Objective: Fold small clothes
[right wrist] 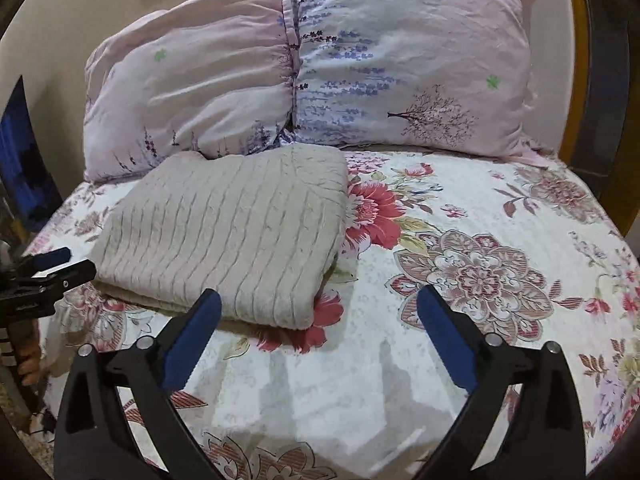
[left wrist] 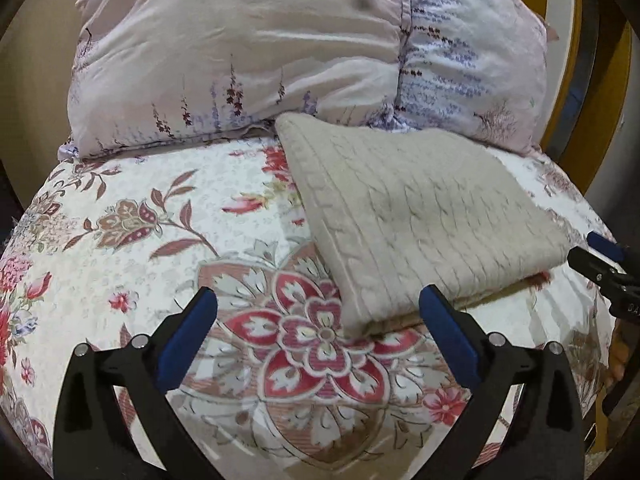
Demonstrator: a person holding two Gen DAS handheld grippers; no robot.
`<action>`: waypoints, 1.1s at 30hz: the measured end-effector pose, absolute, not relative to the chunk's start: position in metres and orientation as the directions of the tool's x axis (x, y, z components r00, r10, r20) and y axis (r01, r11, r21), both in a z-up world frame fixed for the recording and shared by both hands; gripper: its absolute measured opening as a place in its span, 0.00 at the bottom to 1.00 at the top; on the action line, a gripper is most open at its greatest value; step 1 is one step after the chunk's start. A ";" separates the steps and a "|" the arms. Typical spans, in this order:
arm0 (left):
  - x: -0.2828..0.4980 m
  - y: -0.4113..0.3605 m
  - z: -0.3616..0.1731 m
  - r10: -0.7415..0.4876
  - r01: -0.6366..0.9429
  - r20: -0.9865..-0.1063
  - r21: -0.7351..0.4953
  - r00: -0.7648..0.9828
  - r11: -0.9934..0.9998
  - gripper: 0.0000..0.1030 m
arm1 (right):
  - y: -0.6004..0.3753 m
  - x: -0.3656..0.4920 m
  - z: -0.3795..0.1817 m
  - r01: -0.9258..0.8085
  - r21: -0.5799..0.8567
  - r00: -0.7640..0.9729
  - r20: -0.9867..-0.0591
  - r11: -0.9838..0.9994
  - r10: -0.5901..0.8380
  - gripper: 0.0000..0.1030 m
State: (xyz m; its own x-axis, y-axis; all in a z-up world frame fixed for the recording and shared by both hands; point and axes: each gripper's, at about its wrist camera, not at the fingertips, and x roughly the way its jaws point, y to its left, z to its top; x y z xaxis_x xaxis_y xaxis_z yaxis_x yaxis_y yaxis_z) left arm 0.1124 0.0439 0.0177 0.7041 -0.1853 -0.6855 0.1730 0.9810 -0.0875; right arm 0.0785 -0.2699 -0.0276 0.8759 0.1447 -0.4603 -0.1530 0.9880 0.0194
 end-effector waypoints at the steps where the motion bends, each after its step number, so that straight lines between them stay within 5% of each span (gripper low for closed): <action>1: 0.112 0.043 0.016 -0.195 0.177 -0.693 -0.099 0.694 0.979 0.98 | -0.268 0.076 -0.028 -0.147 0.013 0.881 -0.454 0.989 0.137 0.99; 13: 0.117 0.015 -0.001 -0.171 0.198 -0.786 -0.063 0.595 0.978 0.98 | -0.238 0.088 -0.047 -0.193 0.044 0.782 -0.597 0.980 0.180 0.99; 33: 0.119 0.005 -0.009 -0.101 0.170 -0.787 0.006 0.609 0.985 0.98 | -0.226 0.103 -0.061 -0.137 -0.003 0.741 -0.664 0.991 0.101 0.99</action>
